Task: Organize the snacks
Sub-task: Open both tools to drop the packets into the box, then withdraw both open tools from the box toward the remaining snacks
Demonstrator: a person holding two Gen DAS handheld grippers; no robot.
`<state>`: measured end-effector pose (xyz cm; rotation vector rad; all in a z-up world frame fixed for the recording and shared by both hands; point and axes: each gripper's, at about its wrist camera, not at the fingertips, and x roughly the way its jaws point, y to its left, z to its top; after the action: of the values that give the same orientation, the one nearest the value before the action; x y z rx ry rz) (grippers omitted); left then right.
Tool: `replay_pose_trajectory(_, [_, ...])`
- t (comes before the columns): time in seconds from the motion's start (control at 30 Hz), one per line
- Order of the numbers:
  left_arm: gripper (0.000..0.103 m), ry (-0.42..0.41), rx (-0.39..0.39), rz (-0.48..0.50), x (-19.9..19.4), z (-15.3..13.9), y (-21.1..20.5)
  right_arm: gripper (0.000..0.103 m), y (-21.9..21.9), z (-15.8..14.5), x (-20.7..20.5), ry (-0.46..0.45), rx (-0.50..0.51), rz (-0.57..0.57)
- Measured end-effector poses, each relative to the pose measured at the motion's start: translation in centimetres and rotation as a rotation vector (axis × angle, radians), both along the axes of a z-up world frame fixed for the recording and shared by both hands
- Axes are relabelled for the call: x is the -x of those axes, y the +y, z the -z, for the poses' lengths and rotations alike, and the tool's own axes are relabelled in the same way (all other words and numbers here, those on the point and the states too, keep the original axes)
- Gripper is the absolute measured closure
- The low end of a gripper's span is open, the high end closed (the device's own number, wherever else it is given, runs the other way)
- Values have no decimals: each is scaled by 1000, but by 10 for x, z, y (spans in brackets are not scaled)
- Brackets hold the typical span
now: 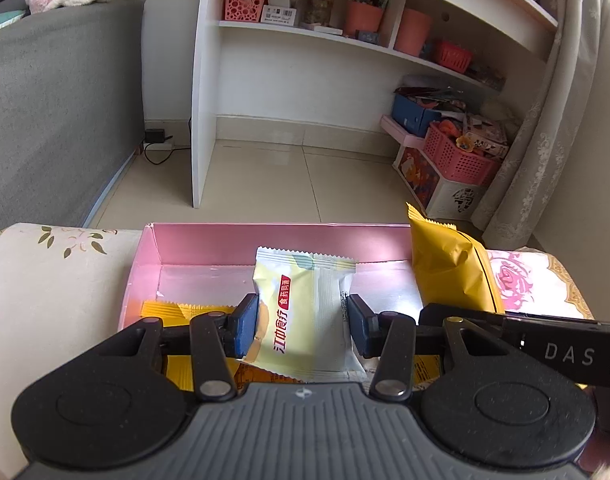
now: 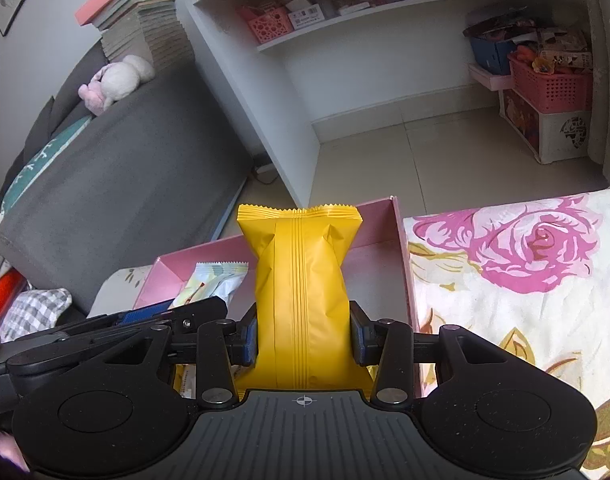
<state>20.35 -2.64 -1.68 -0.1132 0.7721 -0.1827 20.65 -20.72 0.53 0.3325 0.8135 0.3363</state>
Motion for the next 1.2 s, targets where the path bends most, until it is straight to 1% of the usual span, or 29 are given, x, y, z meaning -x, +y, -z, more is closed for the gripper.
replay_pose_trajectory(0.17, [59,-3,-13,6,-2,3,-3,58,-4,0,1,-14,-15,18])
replay_pose_trajectory(0.2, [56,-9,-18,11,-1,3,-4,56,-5,0,1,-16,-22,25])
replay_pose_trajectory(0.27, [45,-27,-32,16,2,1,-4,49,-11,-2,2,-27,-53,40])
replay_pose_trajectory(0.3, [36,-34,-34,14,4,0,-4,42,-13,-4,2,-31,-62,47])
replay_pose_trajectory(0.33, [35,-40,-34,13,5,-1,-3,36,-15,-5,3,-34,-67,53])
replay_pose_trajectory(0.4, [33,-37,-33,17,8,-3,-1,33,-18,-7,4,-37,-77,58])
replay_pose_trajectory(0.47, [30,-31,-36,15,10,-5,1,31,-19,-10,6,-34,-81,61])
replay_pose_trajectory(0.63, [21,-31,-35,14,17,-11,3,21,-18,-22,15,-41,-71,64])
replay_pose_trajectory(0.73, [18,-35,-41,24,25,-17,4,17,-16,-33,23,-51,-57,56])
replay_pose_trajectory(0.87, [14,-42,-34,34,39,-28,7,15,-12,-50,37,-67,-41,53])
replay_pose_trajectory(0.93, [10,-47,-34,39,46,-33,8,11,-11,-57,45,-74,-33,55])
replay_pose_trajectory(1.2, [4,-39,-37,55,76,-44,11,8,-1,-77,77,-84,9,41])
